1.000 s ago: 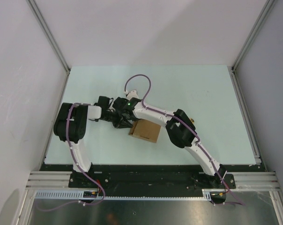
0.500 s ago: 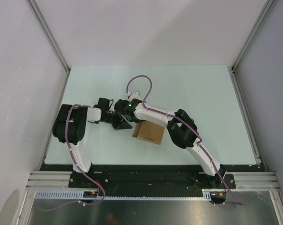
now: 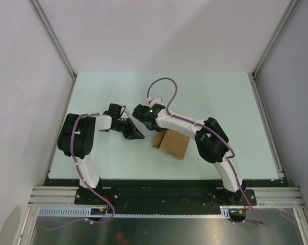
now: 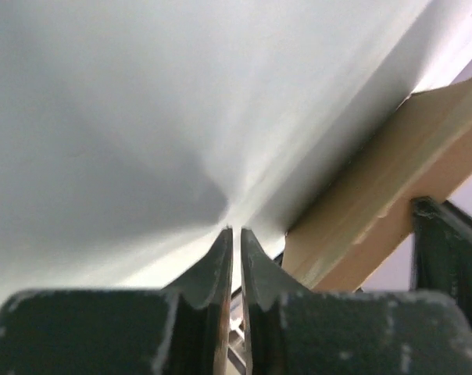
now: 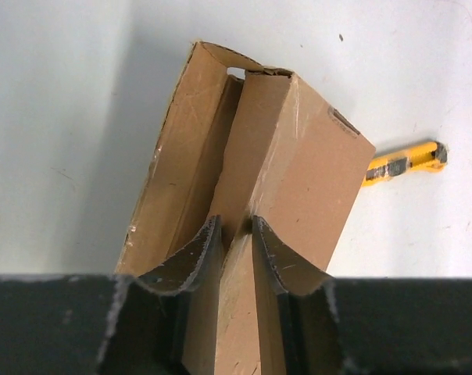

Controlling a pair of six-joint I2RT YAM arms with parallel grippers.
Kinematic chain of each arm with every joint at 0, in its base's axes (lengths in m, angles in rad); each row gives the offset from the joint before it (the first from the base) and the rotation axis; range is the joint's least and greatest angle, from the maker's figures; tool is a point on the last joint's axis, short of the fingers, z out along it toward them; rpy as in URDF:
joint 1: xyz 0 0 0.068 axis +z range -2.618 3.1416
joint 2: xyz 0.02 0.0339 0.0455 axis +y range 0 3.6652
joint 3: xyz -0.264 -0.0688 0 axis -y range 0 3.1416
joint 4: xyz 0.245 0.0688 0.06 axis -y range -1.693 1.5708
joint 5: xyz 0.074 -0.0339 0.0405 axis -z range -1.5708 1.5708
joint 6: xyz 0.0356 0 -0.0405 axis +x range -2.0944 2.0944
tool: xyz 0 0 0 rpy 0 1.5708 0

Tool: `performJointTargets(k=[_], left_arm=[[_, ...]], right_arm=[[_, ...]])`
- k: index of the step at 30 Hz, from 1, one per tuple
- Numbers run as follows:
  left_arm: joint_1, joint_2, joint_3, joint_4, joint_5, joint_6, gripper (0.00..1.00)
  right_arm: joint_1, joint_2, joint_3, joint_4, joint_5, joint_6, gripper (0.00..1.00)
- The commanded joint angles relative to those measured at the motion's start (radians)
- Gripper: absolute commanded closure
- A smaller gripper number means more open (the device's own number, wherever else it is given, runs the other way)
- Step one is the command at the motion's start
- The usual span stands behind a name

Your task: Unpack the express box

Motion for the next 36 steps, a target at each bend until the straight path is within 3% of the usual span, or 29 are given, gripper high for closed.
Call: performJointTargets(k=[1, 6, 12, 26, 27, 30, 31, 36], left_arm=[[-0.043, -0.081, 0.124, -0.021, 0.059, 0.076, 0.84], [-0.101, -0.083, 0.21, -0.001, 0.151, 0.142, 0.68], [-0.135, -0.04, 0.201, 0.012, 0.153, 0.185, 0.54], [-0.259, 0.064, 0.287, 0.018, 0.234, 0.246, 0.48], [-0.262, 0.066, 0.29, 0.019, 0.228, 0.248, 0.49], [-0.272, 0.087, 0.3, 0.019, 0.204, 0.226, 0.66], [-0.272, 0.094, 0.3, 0.021, 0.205, 0.226, 0.76], [-0.27, 0.104, 0.28, 0.019, 0.178, 0.219, 0.97]], right_arm=[[-0.003, -0.076, -0.062, 0.018, -0.002, 0.029, 0.77], [-0.005, -0.123, -0.117, 0.068, -0.029, 0.032, 0.85], [-0.015, -0.194, -0.191, 0.114, -0.046, 0.029, 0.92], [-0.023, -0.286, -0.277, 0.199, -0.092, 0.003, 0.95], [-0.023, -0.292, -0.28, 0.202, -0.098, 0.003, 0.96], [-0.023, -0.3, -0.284, 0.207, -0.104, 0.003, 0.95], [-0.025, -0.306, -0.287, 0.205, -0.104, 0.002, 0.95], [-0.034, -0.341, -0.309, 0.193, -0.1, 0.006, 0.91]])
